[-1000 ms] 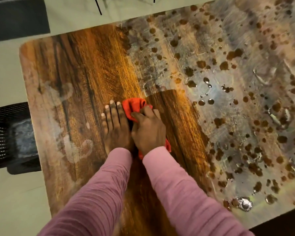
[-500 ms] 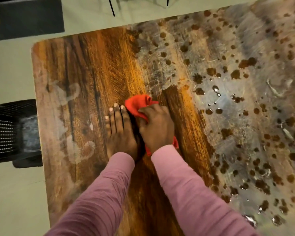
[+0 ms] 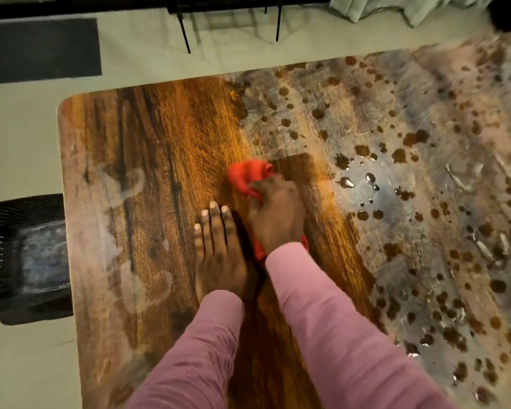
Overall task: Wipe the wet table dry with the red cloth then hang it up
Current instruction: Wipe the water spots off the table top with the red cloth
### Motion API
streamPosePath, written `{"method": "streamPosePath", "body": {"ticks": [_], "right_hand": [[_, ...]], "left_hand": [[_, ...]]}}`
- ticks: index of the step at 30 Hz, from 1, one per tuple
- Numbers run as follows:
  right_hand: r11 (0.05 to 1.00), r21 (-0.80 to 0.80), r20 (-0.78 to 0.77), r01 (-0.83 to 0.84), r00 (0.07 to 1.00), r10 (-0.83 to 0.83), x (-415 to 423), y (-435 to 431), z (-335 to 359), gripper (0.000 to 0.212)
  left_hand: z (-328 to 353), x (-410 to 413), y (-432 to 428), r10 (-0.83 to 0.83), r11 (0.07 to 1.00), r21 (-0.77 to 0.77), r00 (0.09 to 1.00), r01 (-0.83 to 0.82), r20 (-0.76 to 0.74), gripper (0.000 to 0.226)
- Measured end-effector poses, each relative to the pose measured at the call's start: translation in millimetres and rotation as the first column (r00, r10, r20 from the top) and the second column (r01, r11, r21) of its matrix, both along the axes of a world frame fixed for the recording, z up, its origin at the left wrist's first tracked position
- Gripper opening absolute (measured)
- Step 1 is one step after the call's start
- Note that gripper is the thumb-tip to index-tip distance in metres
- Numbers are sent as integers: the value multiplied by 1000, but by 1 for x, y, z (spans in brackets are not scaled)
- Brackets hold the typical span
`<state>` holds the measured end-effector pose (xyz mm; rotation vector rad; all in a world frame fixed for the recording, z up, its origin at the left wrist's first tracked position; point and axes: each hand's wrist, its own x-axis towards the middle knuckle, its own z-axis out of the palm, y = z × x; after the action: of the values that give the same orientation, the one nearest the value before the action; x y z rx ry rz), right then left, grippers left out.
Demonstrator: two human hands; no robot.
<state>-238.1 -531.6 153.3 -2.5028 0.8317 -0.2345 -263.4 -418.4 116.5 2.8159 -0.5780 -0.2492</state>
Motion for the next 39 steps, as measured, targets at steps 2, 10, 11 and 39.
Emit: {"method": "streamPosePath", "body": {"ticks": [2, 10, 11, 39], "right_hand": [[986, -25, 6, -166, 986, 166, 0, -2, 1, 27], [949, -32, 5, 312, 950, -312, 26, -56, 2, 28], [972, -29, 8, 234, 972, -234, 26, -45, 3, 27], [998, -49, 64, 34, 997, -31, 86, -42, -6, 21]], "left_hand": [[-1, -1, 1, -3, 1000, -4, 1000, 3, 13, 71], [5, 1, 1, 43, 997, -69, 999, -45, -29, 63], [6, 2, 1, 78, 992, -91, 996, -82, -47, 62], [-19, 131, -30, 95, 990, 92, 989, -106, 113, 67]]}}
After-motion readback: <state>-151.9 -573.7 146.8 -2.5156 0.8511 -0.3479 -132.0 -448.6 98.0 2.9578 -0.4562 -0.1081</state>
